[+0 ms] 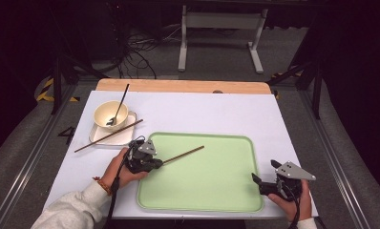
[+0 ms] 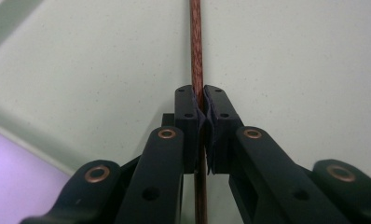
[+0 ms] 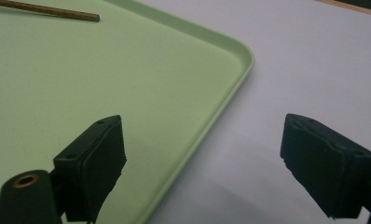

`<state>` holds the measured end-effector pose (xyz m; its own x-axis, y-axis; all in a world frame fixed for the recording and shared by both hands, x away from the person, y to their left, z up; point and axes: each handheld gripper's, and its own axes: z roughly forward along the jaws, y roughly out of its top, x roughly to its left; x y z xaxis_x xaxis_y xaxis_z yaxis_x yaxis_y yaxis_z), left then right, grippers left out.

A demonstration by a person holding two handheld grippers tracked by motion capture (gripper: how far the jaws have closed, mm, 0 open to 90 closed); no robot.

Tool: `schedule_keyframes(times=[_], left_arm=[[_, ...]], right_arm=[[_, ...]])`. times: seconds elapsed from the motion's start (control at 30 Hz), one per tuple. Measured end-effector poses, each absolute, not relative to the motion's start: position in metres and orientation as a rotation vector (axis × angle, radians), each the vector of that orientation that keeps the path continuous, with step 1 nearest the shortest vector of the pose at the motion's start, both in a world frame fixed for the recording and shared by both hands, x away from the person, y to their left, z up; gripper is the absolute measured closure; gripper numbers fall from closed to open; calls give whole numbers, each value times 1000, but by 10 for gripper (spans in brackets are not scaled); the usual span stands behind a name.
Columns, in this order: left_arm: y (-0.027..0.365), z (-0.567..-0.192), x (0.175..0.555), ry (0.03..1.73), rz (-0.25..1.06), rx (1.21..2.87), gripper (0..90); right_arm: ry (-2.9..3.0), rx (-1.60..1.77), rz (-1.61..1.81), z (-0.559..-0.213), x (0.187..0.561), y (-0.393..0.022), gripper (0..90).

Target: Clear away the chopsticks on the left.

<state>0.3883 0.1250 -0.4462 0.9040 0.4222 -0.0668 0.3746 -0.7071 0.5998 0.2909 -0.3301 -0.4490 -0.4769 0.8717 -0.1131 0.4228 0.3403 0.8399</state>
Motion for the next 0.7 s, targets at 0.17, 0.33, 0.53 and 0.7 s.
schedule_keyframes(times=[0.17, 0.33, 0.53, 0.7], left_arm=[[117, -447, 381, 704, 40, 2374, 855], [105, -451, 369, 796, -23, 2289, 850], [104, -450, 352, 728, 13, 2289, 738], [100, -445, 358, 571, 99, 2267, 750]], right_arm=[[2048, 1125, 1043, -449, 290, -331, 141], [2046, 1117, 1050, -448, 290, -332, 140], [2022, 1099, 1070, -445, 288, -332, 138], [2021, 1101, 1064, -445, 288, -332, 138]])
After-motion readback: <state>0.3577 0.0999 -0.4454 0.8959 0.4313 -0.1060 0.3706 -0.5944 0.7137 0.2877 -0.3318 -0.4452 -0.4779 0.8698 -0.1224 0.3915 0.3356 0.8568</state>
